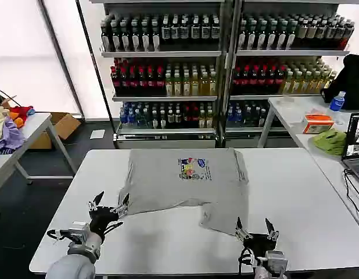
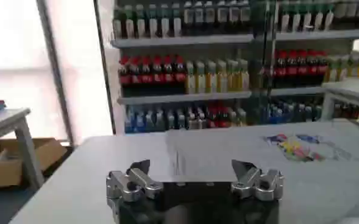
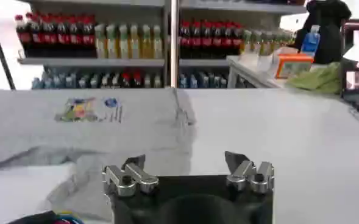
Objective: Fold and organize the clothes.
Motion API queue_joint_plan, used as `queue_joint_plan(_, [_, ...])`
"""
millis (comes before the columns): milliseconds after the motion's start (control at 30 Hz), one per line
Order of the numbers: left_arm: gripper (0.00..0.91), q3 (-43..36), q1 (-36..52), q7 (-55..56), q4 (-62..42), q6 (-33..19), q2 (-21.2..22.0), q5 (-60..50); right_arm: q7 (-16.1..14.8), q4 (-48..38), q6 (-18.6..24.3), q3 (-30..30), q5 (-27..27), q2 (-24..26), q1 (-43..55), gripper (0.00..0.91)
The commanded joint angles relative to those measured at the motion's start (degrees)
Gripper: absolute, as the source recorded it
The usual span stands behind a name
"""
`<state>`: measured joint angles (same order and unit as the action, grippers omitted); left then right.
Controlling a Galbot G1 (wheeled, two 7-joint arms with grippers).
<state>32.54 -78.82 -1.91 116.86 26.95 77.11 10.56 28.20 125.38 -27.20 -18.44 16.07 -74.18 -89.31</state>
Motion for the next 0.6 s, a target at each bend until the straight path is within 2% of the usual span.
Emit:
queue_joint_plan(33, [0.907,-0.5,1.6,-0.2,-4.5,2.1,-0.6,-0.2,0.4,-2.2,-1.5,1.3,-0.5,-0.3,0.9,0.907])
queue_joint_plan(300, [0.907,-1.0,2.6,-0.3,-6.3,2.0,-1.3,-0.4,0.6,-4.7,-1.7,2.0,-0.2,-2.2,3.2,0.907])
queue_joint_plan(600, [0.907,-1.6,3.3,-0.2,-7.9,2.6,-2.7,0.4,1.2,-4.5,-5.4,2.1,-0.4,-3.7,6.0,0.907])
